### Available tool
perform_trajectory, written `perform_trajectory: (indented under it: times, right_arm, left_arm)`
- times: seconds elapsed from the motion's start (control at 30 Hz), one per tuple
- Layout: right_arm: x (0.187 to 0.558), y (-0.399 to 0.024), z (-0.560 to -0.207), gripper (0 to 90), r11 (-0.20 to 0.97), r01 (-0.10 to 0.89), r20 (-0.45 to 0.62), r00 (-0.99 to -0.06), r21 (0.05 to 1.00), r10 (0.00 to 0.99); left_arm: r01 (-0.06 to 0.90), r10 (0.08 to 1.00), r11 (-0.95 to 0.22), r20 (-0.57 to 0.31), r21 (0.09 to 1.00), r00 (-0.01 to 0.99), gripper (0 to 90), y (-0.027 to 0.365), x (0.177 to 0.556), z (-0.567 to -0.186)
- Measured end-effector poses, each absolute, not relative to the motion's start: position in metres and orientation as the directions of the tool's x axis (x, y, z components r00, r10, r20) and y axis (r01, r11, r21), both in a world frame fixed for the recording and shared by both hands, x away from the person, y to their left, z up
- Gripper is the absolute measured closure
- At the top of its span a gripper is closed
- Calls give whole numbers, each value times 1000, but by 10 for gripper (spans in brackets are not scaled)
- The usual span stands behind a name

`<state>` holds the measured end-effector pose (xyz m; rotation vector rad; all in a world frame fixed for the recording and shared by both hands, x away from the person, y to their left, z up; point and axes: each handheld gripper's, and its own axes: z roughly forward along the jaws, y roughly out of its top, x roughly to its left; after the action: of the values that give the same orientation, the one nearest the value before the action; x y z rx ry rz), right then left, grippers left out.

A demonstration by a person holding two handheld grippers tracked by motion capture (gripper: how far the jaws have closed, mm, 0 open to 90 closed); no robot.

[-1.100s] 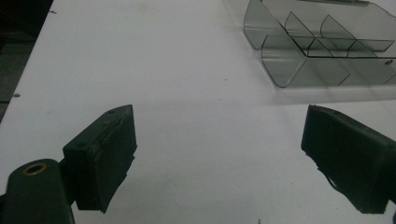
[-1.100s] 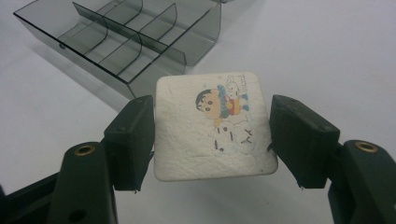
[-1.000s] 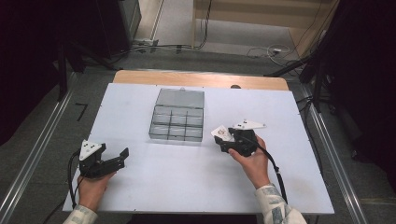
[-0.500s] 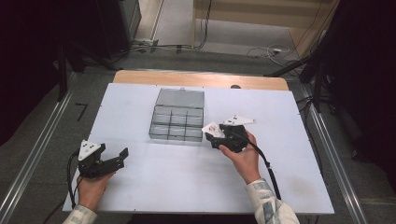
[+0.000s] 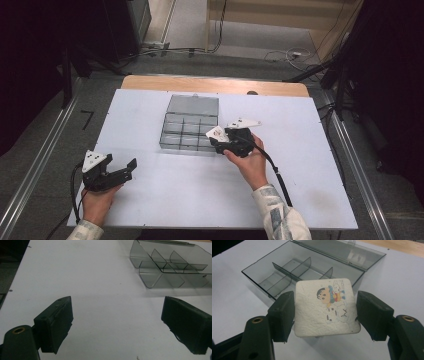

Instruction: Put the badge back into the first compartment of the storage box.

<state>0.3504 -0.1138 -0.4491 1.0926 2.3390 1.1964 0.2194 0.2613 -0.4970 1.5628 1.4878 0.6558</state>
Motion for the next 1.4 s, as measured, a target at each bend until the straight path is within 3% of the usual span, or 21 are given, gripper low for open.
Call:
perform_trajectory:
  times: [1.4]
  right_arm:
    - [371,-57,-450,311,389,477,69,-696,788,714]
  left_arm:
    - [512,968,87,-193,854,158,107,262,219,-495]
